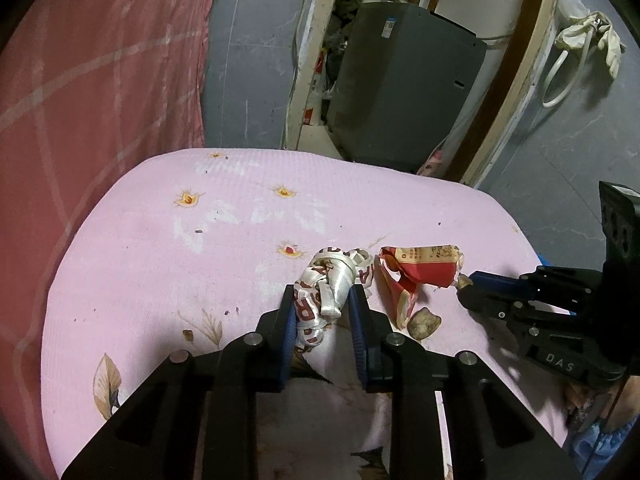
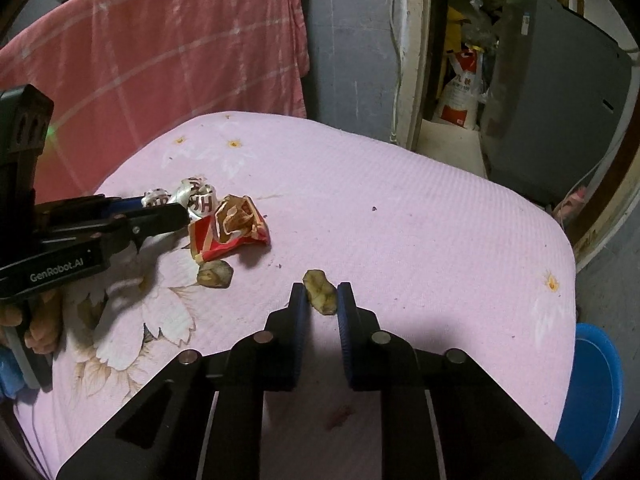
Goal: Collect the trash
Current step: 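Close the left gripper on the white wrapper while the right gripper grasps a brown scrap, then carry the white wrapper and brown scrap over the blue basin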
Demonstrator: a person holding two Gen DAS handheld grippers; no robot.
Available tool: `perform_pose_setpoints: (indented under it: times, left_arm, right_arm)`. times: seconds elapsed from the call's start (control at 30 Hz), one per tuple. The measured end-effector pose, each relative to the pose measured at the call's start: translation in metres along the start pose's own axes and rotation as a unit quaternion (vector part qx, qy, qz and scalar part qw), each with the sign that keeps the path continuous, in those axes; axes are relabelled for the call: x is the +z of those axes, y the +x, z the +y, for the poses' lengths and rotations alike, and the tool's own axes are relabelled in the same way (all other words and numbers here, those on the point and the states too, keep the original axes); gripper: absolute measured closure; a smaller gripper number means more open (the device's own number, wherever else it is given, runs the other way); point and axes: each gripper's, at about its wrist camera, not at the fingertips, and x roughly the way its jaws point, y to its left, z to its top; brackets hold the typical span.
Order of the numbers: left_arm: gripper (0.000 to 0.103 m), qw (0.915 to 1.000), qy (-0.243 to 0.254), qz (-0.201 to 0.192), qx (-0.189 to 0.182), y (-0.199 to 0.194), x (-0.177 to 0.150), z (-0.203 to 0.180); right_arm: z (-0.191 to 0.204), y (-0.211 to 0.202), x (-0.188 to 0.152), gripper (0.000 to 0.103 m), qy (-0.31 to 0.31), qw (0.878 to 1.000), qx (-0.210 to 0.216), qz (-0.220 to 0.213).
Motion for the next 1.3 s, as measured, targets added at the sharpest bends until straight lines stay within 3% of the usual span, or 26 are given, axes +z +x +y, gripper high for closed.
perform_pose_setpoints:
  times: [0.17, 0.3, 0.47, 0.67, 0.9, 1.07, 1.3]
  left_arm:
    - [0.083, 0.9998, 0.001, -0.018, 0.005, -0.008, -0.006, -0.004]
    - [0.084, 0.9991, 0.013, -0.037, 0.015, -0.016, -0.012, -0.012]
    - [0.084, 0.9934, 0.034, -0.103, 0.036, -0.041, -0.026, -0.026]
    - [0.084, 0.9824, 0.011, -0.183, 0.036, -0.075, -0.037, -0.033]
    - [0.084, 0.9627, 0.006, -0.27, 0.021, -0.108, -0.037, -0.07]
    - [0.084, 0.9471, 0.035, -0.319, 0.002, -0.126, -0.032, -0.112]
    - [0.084, 0.9361, 0.073, -0.343, -0.031, -0.137, -0.02, -0.17]
  right_arm:
    - [0.002, -0.009, -0.002, 0.09, -0.008, 1.0, -0.009, -0.02]
    - [0.005, -0.024, -0.004, 0.09, -0.012, 0.998, -0.029, -0.063]
    - [0.014, -0.053, -0.012, 0.09, -0.027, 0.987, -0.071, -0.144]
    - [0.019, -0.079, -0.022, 0.09, -0.028, 0.971, -0.09, -0.221]
    - [0.011, -0.13, -0.038, 0.09, 0.004, 0.939, -0.107, -0.327]
    - [0.002, -0.171, -0.053, 0.09, 0.027, 0.91, -0.125, -0.395]
    - [-0.023, -0.218, -0.077, 0.09, 0.056, 0.875, -0.151, -0.457]
